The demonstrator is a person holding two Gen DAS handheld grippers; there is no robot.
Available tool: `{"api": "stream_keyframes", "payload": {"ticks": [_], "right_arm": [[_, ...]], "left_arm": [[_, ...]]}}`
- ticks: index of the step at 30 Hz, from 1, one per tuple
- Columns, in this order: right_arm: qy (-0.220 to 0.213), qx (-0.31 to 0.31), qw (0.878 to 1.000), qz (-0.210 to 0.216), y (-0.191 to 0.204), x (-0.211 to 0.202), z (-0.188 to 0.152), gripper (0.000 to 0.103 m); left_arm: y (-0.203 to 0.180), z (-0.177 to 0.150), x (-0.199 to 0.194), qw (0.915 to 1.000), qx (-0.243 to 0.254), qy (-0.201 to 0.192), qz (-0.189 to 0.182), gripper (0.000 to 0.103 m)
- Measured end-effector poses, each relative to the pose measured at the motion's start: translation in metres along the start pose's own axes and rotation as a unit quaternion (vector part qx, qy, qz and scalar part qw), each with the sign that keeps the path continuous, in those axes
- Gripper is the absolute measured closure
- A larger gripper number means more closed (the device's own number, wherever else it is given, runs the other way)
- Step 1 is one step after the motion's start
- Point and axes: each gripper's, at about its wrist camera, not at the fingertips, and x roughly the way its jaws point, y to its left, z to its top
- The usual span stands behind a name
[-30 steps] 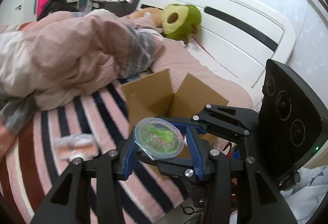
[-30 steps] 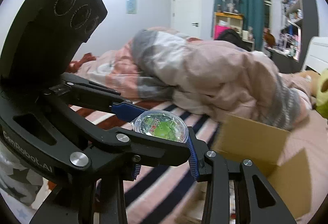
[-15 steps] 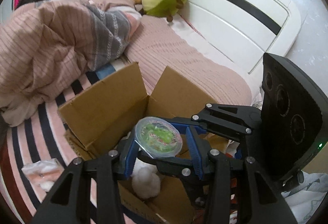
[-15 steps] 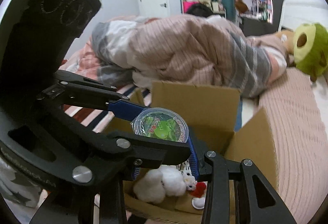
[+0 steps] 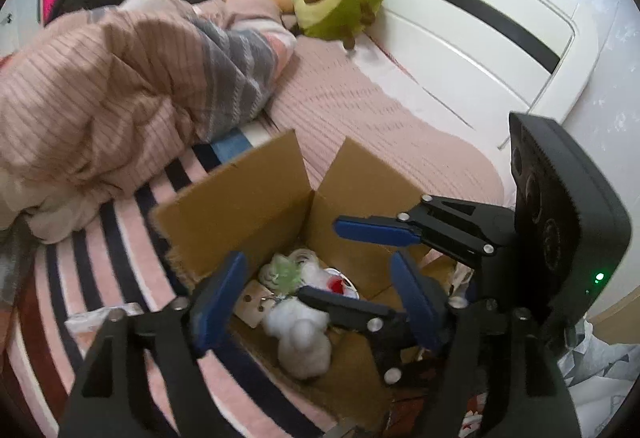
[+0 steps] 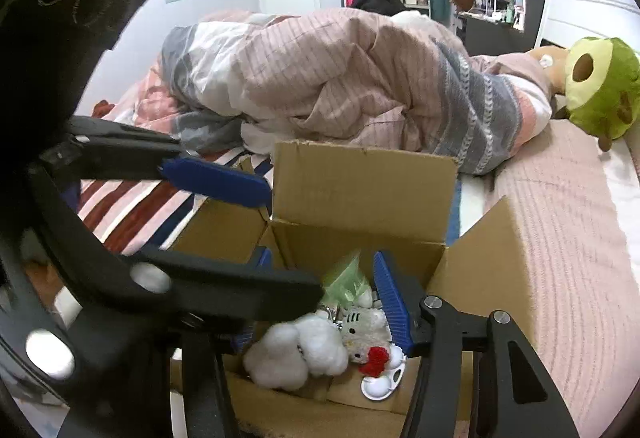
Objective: Organize objects
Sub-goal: 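Carry the container into the cardboard box and open the right tool, then move the empty right tool back to the small white plush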
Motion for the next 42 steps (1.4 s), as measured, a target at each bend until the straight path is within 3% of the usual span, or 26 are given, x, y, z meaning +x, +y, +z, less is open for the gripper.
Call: {"api": "stream_keyframes", "payload": {"ticks": [12,18,22,30,42], "right_arm": [[-0.023,-0.033,0.999,-0.003,0.050,-0.021,0.014,0.054],[-0.036,-0.064,0.996,0.046,0.105,-0.016,0.026,0.054],[-0.020,-0.085,0.992,0.086,0.151,0.006,0.030,0.054],[0.044,-0.067,0.992,0.099,0.191,0.080,0.018,0.054],[0.099,-0.017,0.995,0.030,0.163,0.182,-0.003,0.054]], "left_arm": [[0.025,-0.037,-0.088,0.9958,-0.018,-0.073,0.052,0.018],[0.064,-0.078,-0.138,0.9885,-0.057,-0.114,0.082,0.017],[0.096,-0.107,-0.158,0.9833,-0.086,-0.125,0.100,0.016],[0.149,-0.154,-0.155,0.9773,-0.134,-0.114,0.118,0.016],[0.205,-0.191,-0.102,0.9733,-0.180,-0.052,0.133,0.016]]}}
